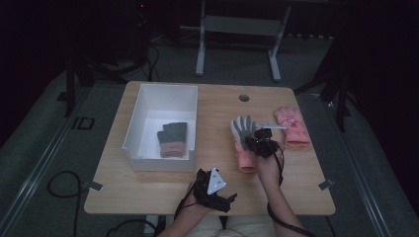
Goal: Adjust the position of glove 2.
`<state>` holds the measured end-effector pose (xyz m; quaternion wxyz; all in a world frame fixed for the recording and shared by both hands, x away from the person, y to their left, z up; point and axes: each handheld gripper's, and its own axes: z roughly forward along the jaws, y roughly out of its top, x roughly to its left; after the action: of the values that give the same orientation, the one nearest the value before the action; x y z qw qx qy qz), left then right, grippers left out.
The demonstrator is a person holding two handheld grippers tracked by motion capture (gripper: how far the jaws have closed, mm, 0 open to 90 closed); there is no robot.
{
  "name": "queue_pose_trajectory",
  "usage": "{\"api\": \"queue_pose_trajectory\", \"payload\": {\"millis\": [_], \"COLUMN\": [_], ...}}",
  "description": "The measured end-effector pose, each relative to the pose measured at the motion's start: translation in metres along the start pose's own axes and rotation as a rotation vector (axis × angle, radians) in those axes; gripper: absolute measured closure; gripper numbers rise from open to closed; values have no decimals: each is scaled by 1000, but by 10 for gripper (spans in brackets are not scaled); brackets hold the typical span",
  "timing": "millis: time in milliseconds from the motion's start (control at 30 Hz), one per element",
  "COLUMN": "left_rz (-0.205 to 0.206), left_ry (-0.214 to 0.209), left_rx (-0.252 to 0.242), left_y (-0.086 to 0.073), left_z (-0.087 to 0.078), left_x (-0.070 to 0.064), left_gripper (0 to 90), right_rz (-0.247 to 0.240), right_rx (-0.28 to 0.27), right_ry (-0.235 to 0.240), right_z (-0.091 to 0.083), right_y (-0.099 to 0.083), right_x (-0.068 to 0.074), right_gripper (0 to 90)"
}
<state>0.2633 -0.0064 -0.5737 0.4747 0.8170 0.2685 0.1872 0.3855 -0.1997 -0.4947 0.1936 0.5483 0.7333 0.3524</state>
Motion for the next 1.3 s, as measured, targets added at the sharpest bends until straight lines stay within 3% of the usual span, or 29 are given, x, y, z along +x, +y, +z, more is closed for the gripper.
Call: {"api": "queue_pose_trajectory", "payload": {"millis": [100,200,367,533,733,933,967,1067,1100,1133,1200,1233,1267,1300], "left_rz": [5,4,16,19,8,9,12,13,10,14,11,11,13,13], "left_ry": [2,2,-3,2,4,3,4,6,2,8,6,6,8,8], "left_rx": [4,-3,-5,-4,-7,-8,-1,4,-7,-3,0,0,-2,-2], "left_y": [0,-1,0,-1,-1,-2,-2,-2,-2,-2,-2,-2,-2,-2], "left_z": [0,1,0,0,0,0,0,1,1,2,2,2,2,2], "left_x": [-1,-1,-3,-3,-1,-1,-1,-1,-1,-1,-1,-1,-1,-1], "left_gripper": [11,11,11,11,12,11,11,11,11,11,11,11,11,11], "right_rz": [1,9,11,17,7,-36,-57,-44,-44,-50,-55,-55,-50,-50], "right_rx": [46,65,105,92,36,-13,-27,-47,-47,-60,-69,-69,-96,-96], "right_ry": [-4,7,-18,-26,-6,-8,-25,-34,-34,-49,-70,-70,-72,-72], "right_z": [22,31,51,53,33,11,3,-5,-5,-10,-14,-14,-21,-21], "right_y": [-6,-7,-13,-12,-4,1,2,0,0,-5,-8,-8,-11,-11], "right_x": [6,10,18,18,15,-5,-20,-42,-42,-58,-71,-71,-89,-89], "right_gripper": [891,889,850,805,722,701,678,668,668,661,662,662,663,663]}}
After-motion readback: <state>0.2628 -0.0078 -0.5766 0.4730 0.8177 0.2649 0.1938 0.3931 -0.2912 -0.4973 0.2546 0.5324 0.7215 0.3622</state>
